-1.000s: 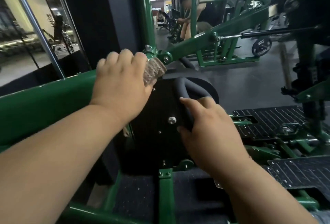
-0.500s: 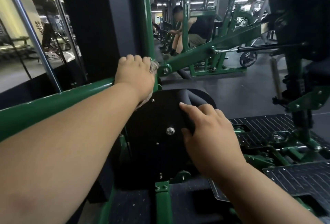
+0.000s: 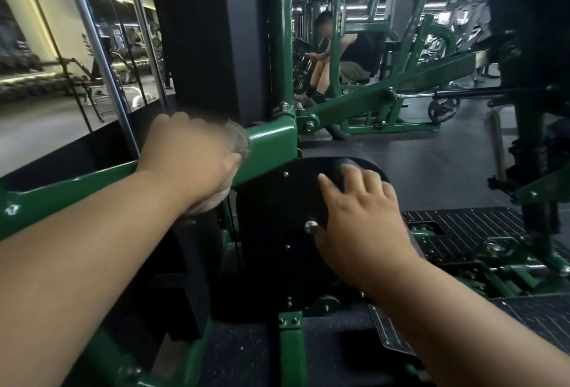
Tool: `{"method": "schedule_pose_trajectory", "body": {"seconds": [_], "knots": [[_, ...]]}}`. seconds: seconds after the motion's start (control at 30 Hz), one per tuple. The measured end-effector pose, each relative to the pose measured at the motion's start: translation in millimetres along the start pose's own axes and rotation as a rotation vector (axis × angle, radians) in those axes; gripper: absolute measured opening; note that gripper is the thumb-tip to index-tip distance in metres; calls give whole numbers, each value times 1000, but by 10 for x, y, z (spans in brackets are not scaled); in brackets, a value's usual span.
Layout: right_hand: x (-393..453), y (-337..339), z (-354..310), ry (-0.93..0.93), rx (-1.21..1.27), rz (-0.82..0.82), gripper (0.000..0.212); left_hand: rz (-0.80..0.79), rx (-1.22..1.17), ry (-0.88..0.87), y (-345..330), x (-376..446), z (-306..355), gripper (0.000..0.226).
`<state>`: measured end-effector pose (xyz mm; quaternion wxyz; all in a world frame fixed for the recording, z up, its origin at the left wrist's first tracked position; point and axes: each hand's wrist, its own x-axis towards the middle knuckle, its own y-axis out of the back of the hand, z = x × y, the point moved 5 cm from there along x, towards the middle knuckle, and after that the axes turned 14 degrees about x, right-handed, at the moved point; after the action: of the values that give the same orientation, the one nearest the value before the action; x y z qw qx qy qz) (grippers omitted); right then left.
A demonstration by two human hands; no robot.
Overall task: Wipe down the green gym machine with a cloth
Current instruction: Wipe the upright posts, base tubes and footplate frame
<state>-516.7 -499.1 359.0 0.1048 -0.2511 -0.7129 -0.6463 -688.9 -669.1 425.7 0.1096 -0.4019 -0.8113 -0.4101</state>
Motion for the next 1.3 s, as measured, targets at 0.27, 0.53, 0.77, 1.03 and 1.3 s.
{"method": "schedule_pose_trajectory", "body": {"seconds": [0.27,0.53,0.77,1.03,1.3], "knots": [[1086,-56,-344,79,30,-54,73,-110,-115,-59,-66,341,76,71],[1412,-162,-57,-11,515,212,43,-350,-453,-51,-100,946,473,75],[1329,-319,-157,84,418,66,52,-411,-489,-124,-217,1004,428,74],[1408,-396,-101,-56,452,-60,81,-475,-512,-212,-205,979,409,54],[1370,-261,-63,-15,607,-60,66,-606,-669,-137,-240,904,313,45]]}}
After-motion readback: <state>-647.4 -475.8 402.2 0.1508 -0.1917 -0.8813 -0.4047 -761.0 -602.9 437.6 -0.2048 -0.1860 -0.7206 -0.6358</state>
